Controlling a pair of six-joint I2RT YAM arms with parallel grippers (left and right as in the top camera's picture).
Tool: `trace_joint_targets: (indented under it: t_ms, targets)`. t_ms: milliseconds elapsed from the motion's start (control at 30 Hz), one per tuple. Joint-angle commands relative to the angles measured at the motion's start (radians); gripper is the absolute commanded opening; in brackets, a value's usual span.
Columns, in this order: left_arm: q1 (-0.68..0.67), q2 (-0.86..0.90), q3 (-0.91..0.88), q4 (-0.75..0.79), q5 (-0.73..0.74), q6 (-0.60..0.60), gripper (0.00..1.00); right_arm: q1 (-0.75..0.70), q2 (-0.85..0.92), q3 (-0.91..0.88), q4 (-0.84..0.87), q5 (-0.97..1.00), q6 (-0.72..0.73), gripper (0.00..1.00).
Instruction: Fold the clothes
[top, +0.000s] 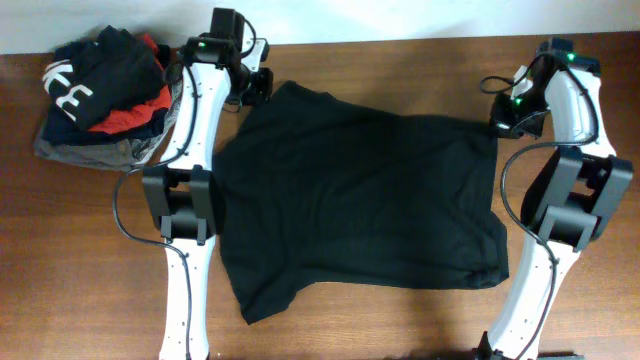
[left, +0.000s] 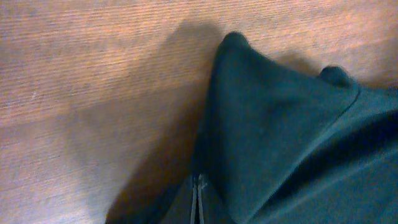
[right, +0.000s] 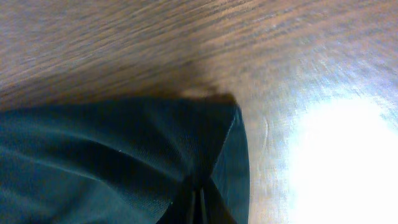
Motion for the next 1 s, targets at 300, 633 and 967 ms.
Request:
trace_joint_targets:
  t_ms: [300,633,967]
  targets:
    - [0.092,-0.121,-0.006,-0.122,0.019,0.019,0.01,-0.028,-0.124,0.017,-0.071,0.04,0.061,0.04]
    - [0.12,-0.123,-0.006,-0.229,0.053,0.019,0.01,-0.055,-0.124,0.017,-0.126,0.039,0.072,0.04]
    - [0.121,-0.123,-0.006,-0.387,0.053,0.019,0.01,-0.055,-0.124,0.017,-0.221,0.029,0.111,0.04]
